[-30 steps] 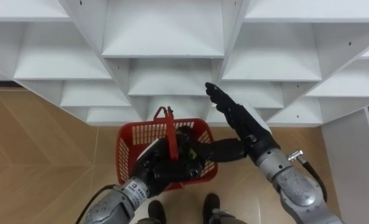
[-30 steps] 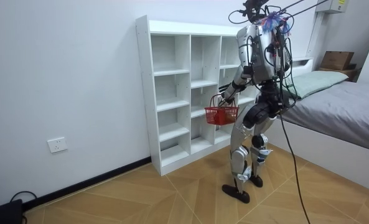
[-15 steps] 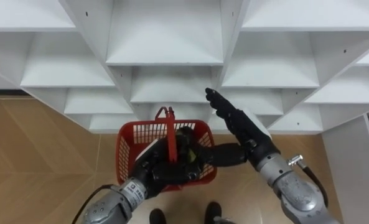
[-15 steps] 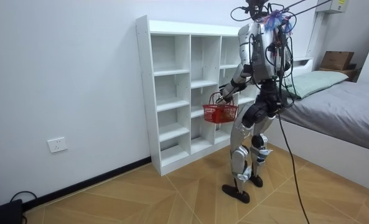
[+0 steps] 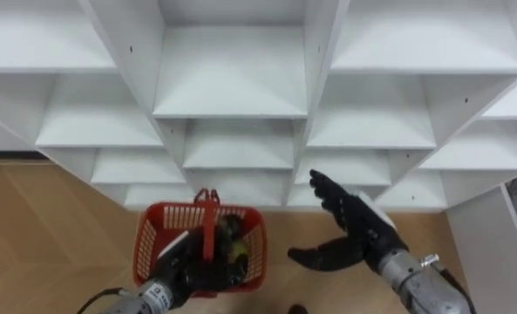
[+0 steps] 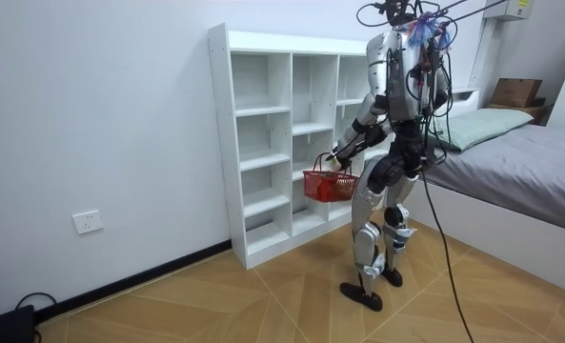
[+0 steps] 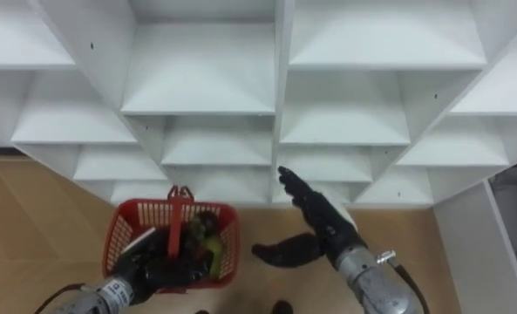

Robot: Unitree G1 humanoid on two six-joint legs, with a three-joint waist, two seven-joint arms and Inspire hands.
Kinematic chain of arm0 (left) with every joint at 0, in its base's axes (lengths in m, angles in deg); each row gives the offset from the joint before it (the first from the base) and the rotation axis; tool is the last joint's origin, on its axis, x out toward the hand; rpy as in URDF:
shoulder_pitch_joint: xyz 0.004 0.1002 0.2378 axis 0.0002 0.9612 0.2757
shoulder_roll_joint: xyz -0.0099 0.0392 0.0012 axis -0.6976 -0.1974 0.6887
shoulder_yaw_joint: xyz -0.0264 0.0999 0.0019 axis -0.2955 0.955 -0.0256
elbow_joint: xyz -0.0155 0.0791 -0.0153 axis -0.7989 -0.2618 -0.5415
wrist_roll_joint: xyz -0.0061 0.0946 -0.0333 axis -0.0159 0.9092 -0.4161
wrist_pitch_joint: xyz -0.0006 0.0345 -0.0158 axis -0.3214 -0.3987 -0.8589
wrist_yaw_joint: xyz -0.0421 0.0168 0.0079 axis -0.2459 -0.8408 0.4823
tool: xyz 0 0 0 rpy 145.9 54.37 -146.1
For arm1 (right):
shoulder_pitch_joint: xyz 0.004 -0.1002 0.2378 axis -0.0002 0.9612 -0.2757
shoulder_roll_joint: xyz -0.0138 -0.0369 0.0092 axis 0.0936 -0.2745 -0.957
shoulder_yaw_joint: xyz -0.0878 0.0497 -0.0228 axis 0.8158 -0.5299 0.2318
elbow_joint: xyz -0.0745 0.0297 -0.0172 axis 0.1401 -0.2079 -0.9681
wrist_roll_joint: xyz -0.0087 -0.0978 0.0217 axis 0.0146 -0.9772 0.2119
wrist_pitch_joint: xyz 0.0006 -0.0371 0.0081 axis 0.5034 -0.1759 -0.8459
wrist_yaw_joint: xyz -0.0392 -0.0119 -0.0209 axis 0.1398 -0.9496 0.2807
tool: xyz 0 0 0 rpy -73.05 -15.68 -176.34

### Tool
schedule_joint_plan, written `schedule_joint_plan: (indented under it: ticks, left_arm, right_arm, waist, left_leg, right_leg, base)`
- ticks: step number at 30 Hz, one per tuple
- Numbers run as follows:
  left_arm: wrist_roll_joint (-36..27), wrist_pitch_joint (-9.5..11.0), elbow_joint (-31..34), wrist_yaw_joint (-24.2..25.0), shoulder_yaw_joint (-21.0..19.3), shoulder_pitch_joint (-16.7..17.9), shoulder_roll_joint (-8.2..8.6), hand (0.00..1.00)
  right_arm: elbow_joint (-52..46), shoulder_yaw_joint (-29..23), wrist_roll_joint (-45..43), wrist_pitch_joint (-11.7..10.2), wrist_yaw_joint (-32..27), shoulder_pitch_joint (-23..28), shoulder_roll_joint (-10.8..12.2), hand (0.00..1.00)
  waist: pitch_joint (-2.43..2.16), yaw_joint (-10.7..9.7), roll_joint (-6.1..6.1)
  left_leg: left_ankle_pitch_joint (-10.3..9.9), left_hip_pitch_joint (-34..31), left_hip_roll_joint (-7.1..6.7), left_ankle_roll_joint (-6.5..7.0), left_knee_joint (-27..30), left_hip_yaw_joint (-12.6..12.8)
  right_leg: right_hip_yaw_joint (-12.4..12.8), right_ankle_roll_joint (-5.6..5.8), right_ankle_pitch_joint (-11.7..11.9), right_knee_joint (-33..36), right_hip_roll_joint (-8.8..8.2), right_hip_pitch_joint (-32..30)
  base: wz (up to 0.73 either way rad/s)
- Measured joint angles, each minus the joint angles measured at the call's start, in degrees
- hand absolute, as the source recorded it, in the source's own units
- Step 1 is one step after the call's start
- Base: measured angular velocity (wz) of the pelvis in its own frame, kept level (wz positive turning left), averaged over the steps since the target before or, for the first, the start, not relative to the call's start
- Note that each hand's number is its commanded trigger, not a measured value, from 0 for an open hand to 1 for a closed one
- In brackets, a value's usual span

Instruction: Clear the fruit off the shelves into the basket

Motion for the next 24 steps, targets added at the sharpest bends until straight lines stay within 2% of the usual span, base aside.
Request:
schedule_joint_plan:
  ticks: [2, 6, 10, 13, 15, 18, 22, 24]
  left_arm:
    - [0.8, 0.0, -0.4, -0.2, -0.8, 1.9, -0.31, 1.0]
    - [2.5, 0.1, -3.6, -0.2, -2.8, 4.1, 0.43, 1.0]
    - [2.5, 0.2, -5.5, -1.0, -4.5, 6.4, 0.71, 1.0]
    - [2.4, 0.2, -6.1, -1.8, -5.4, 7.8, 1.7, 1.0]
    - [2.4, 0.2, -6.5, -1.8, -6.9, 9.2, 2.09, 1.0]
    - [2.4, 0.2, -8.4, -1.9, -8.5, 10.7, 2.3, 1.0]
    - [2.2, 0.2, -10.4, -2.9, -8.9, 11.4, 2.59, 1.0]
    - [2.1, 0.1, -13.6, -3.1, -9.2, 11.1, 2.59, 1.0]
  right_arm:
    - [0.2, -0.3, 1.9, 0.1, 0.0, 1.0, 0.0, 0.0]
    - [0.5, -2.6, 7.8, 0.1, -0.4, 4.3, 0.2, 0.0]
    - [0.5, -3.5, 11.3, 0.1, -0.6, 6.4, 0.9, 0.0]
    - [0.4, -4.0, 13.9, 0.0, -1.7, 6.7, 1.4, 0.0]
    - [0.7, -4.0, 14.0, 0.1, -2.6, 8.1, 1.8, 0.0]
    - [4.1, -4.1, 13.9, 0.0, -4.2, 8.2, 1.8, 0.0]
    - [9.8, -4.1, 13.9, 1.0, -6.5, 8.6, 2.1, 0.0]
    - [15.0, -4.1, 12.9, 1.1, -7.4, 8.4, 3.0, 0.0]
  waist:
    - [0.0, -0.5, 0.0]
    - [-0.09, -0.4, -0.07]
    - [-0.39, -0.4, -0.48]
    - [-0.49, -0.4, -0.47]
    - [-0.92, -0.2, -0.72]
    - [-1.25, -0.3, -0.81]
    - [-1.25, -0.1, -0.71]
    - [-1.19, -0.1, -0.6]
  left_leg:
    - [0.1, 1.9, -0.18, -0.12, -1.1, -0.1]
    - [0.1, 5.8, -0.71, -0.18, -3.3, -0.6]
    - [0.0, 8.7, -1.17, -0.31, -4.8, -0.7]
    - [0.0, 10.2, -1.65, -0.26, -5.7, -1.0]
    - [0.0, 12.4, -1.95, -0.26, -7.0, -1.1]
    - [0.0, 14.6, -2.3, -0.27, -8.1, -1.4]
    - [0.0, 16.9, -2.78, -0.22, -8.9, -1.7]
    - [-0.2, 17.5, -2.85, -0.21, -8.9, -2.5]
  right_leg:
    - [0.0, 0.19, -0.1, -1.1, 0.13, 1.9]
    - [-0.9, 0.7, -0.2, -3.4, 0.13, 6.4]
    - [-0.9, 1.29, -0.6, -4.4, 0.07, 9.3]
    - [-1.3, 1.64, -0.7, -5.3, -0.2, 10.9]
    - [-1.3, 1.99, -0.9, -6.2, -0.11, 13.1]
    - [-1.7, 2.34, -1.2, -7.3, -0.11, 15.5]
    - [-2.3, 2.78, -1.4, -8.0, -0.11, 17.9]
    - [-2.5, 2.95, -1.5, -8.4, -0.09, 19.0]
  base:
    - [0.02]
    - [0.1]
    - [0.06]
    - [0.07]
    - [0.06]
    - [0.07]
    - [0.09]
    - [0.12]
